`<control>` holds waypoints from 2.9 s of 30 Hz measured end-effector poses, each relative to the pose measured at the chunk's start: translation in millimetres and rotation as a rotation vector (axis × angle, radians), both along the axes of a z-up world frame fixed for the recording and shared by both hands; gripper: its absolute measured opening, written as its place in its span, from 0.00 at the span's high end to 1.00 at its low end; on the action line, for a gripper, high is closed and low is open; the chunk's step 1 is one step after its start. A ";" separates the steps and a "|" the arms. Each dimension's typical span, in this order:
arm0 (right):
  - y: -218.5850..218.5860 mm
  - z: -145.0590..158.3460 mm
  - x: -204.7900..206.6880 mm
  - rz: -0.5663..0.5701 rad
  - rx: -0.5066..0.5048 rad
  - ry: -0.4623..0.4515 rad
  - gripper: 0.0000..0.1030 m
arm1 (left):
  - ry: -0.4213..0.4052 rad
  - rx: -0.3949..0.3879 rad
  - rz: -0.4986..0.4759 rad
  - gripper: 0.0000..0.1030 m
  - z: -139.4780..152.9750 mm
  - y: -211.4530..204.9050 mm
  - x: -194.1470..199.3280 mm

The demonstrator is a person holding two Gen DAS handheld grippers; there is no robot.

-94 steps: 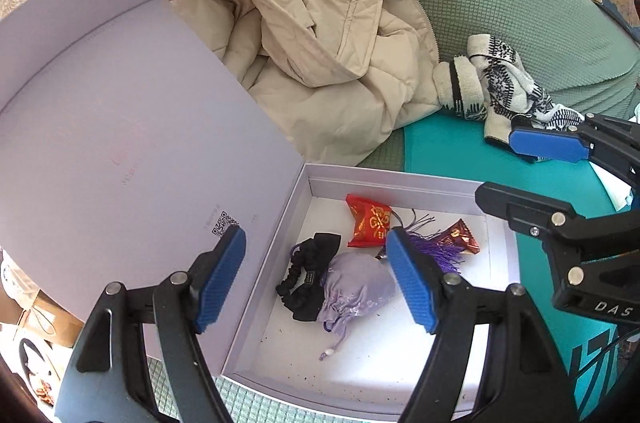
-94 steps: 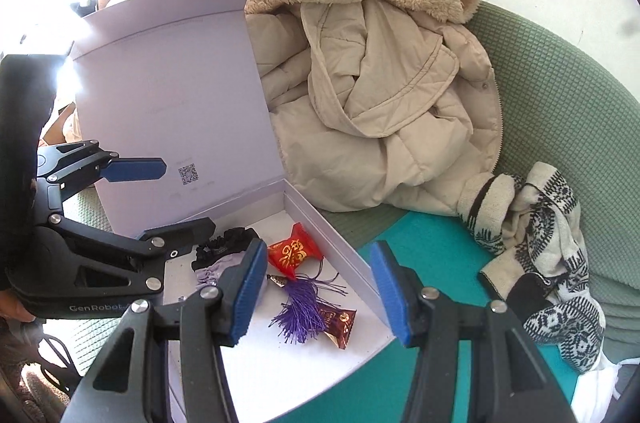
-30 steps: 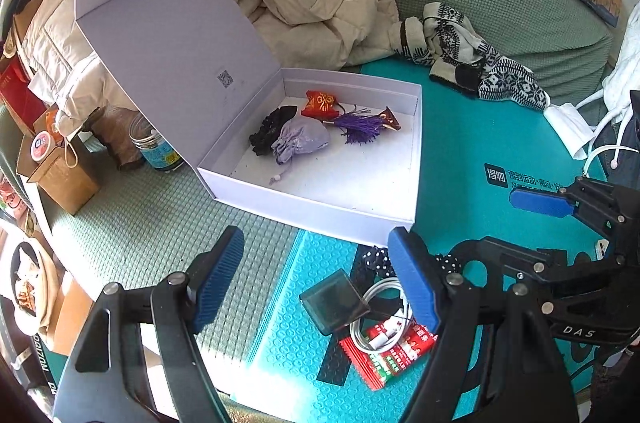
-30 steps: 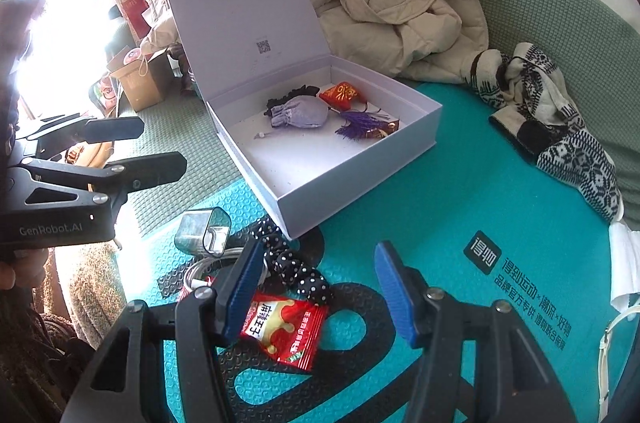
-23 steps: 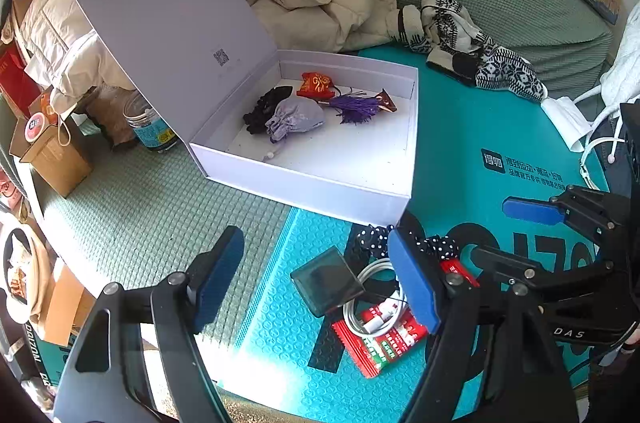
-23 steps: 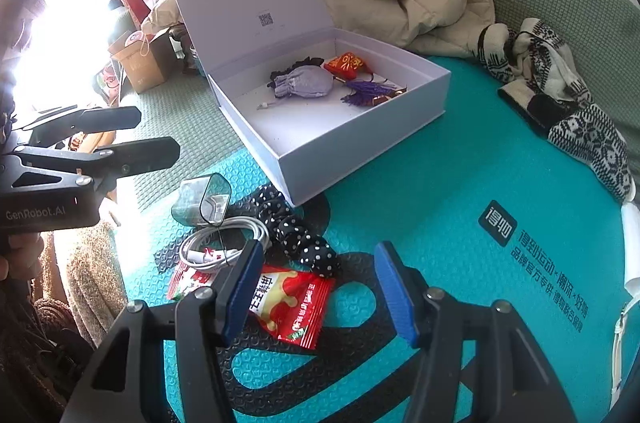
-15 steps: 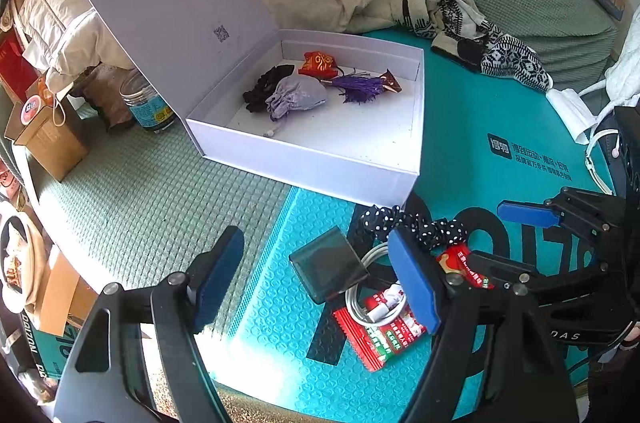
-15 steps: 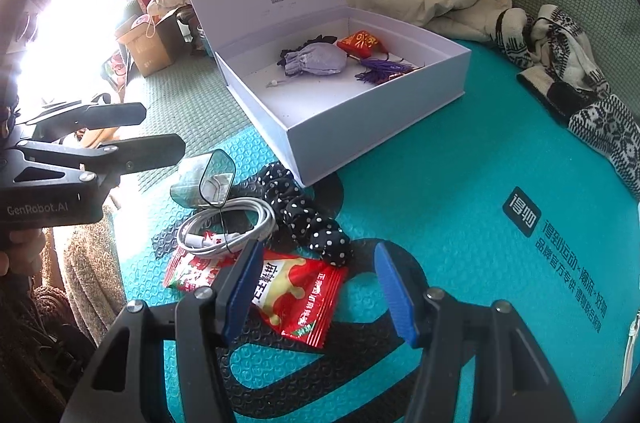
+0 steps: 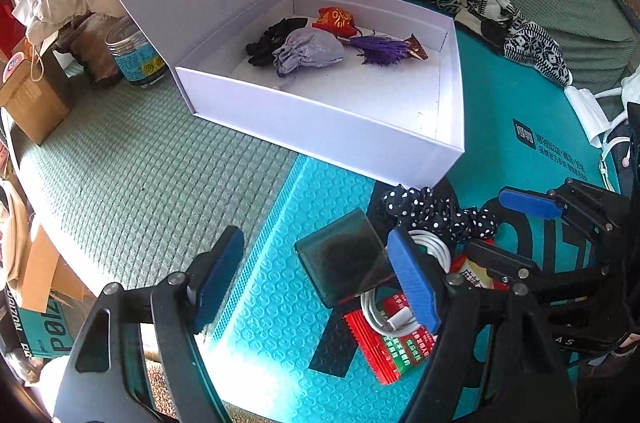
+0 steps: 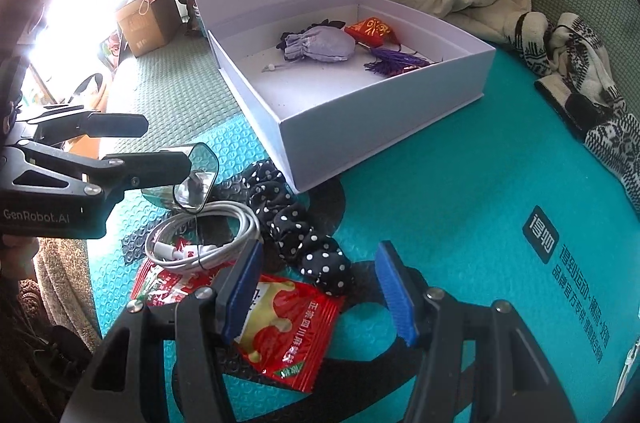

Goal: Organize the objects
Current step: 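Move both tools back from the box toward the cable and snack bag, then grasp the polka-dot scrunchie with the right tool while the left tool grasps the black charger, then carry the scrunchie and charger over the white box with both tools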

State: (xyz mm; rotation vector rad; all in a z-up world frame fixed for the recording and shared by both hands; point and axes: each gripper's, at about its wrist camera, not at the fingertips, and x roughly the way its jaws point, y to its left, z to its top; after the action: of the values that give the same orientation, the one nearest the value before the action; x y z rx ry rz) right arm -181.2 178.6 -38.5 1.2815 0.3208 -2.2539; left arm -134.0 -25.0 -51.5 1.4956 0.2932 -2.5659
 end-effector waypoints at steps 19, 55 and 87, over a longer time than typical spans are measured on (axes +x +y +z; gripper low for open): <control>-9.3 -6.1 5.3 0.040 0.053 -0.022 0.73 | 0.029 0.081 -0.009 0.22 -4.9 -5.3 -0.1; -14.4 -3.3 18.5 0.040 0.044 -0.015 0.82 | 0.013 0.147 0.032 0.45 -31.5 -15.4 -4.5; -28.9 91.8 28.5 0.111 -0.075 0.141 0.82 | 0.103 0.030 -0.002 0.45 69.0 -9.4 17.9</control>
State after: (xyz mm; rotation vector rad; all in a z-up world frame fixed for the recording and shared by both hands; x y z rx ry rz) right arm -152.7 149.7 53.3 1.0435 0.3459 -2.2441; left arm -116.0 -34.4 17.5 1.3764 0.3451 -2.6565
